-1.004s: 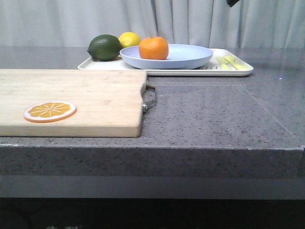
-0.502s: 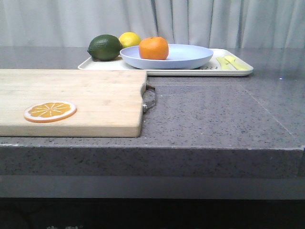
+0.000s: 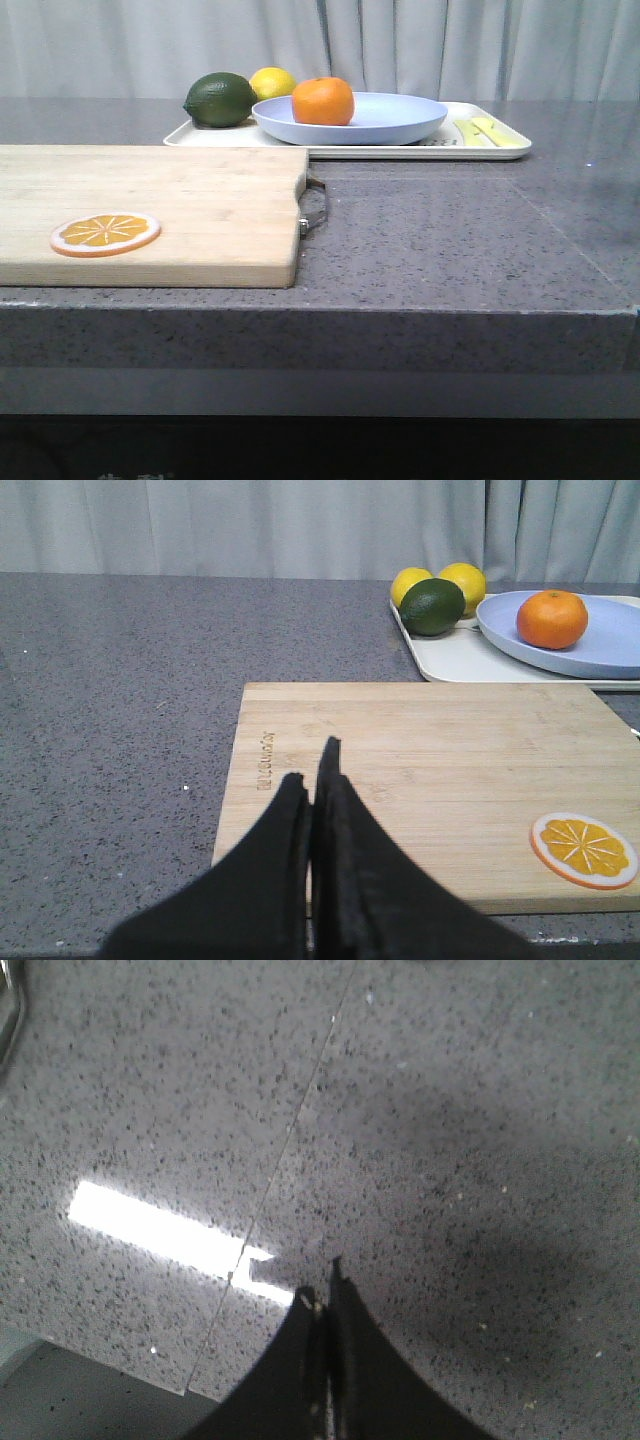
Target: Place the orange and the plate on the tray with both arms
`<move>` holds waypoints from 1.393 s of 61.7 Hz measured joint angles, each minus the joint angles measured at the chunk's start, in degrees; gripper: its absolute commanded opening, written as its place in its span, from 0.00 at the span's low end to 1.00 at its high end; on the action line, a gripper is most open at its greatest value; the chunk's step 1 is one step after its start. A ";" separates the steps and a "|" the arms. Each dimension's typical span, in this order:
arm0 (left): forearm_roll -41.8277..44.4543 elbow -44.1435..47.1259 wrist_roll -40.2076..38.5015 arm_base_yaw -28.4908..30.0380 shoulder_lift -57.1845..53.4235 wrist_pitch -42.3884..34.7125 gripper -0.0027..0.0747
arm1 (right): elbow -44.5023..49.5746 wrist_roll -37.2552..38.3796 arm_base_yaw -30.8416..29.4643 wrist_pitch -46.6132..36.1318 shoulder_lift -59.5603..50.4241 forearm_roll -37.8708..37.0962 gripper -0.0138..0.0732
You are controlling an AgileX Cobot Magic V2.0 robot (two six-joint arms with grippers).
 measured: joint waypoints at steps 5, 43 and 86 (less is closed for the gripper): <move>0.00 0.00 0.00 0.00 0.00 0.00 0.01 | 8.46 -0.61 0.00 -5.44 -5.73 0.00 0.03; 0.00 0.00 0.00 0.00 0.00 0.00 0.01 | 50.39 -1.17 0.00 -49.23 -43.84 -0.03 0.03; 0.00 0.00 0.00 0.00 0.00 0.00 0.01 | 52.87 -1.17 0.00 -54.29 -48.22 -0.03 0.03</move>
